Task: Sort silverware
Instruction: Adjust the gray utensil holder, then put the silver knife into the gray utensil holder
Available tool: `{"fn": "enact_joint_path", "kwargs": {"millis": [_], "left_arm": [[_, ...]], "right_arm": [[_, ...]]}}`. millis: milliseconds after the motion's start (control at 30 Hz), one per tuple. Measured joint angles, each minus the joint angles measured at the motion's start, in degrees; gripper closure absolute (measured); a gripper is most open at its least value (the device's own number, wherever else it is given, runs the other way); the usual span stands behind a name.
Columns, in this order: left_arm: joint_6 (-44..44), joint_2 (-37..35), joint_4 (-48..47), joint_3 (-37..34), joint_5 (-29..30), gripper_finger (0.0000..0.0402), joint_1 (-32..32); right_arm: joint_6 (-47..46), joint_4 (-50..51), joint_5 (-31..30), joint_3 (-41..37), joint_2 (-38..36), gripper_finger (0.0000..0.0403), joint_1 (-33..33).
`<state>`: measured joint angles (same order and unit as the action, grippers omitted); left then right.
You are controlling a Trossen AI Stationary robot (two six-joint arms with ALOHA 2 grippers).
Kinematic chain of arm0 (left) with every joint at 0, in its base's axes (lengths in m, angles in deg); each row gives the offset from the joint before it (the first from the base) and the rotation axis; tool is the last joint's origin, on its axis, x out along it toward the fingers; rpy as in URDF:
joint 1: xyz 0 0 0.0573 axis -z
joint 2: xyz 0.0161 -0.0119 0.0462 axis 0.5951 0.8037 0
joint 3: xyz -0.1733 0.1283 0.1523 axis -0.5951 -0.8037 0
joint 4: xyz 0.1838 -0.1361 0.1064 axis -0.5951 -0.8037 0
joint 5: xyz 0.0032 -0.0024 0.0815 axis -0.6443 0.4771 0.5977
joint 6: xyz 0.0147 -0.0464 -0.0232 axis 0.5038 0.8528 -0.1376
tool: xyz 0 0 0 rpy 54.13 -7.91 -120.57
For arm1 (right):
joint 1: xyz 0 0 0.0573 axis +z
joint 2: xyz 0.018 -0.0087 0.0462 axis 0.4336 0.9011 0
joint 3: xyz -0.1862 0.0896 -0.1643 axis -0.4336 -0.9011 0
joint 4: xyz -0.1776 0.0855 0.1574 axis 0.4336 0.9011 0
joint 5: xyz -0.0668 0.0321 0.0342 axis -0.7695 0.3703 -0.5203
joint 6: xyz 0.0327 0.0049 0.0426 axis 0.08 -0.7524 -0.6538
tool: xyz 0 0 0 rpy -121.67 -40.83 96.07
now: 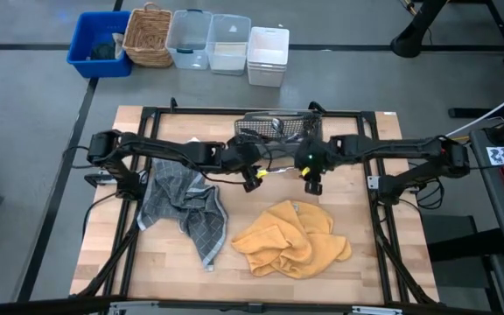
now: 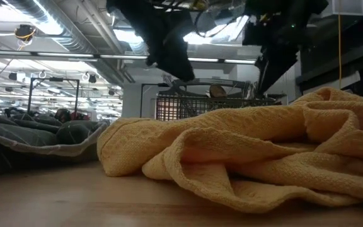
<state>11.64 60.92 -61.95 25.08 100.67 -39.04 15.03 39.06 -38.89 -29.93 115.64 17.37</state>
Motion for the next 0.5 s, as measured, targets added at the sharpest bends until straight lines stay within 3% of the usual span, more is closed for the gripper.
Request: {"fn": "enact_joint_path", "kwargs": {"millis": [167, 333, 500], "left_arm": [[7.48, -1.68, -10.8, 0.04, -0.75, 0.0274, 1.39], [10.7, -2.21, -18.46, 0.04, -0.94, 0.0274, 3.64], [7.79, -2.21, -22.82, 0.04, -0.94, 0.0274, 5.8]], "right_arm": [[0.06, -7.75, -11.72, -2.8, 0.0, 0.0254, 5.46], [0.23, -17.26, -17.35, -8.31, 0.0, 0.0254, 7.0], [0.0, -27.52, -18.62, -14.78, 0.0, 0.0254, 6.8]]}}
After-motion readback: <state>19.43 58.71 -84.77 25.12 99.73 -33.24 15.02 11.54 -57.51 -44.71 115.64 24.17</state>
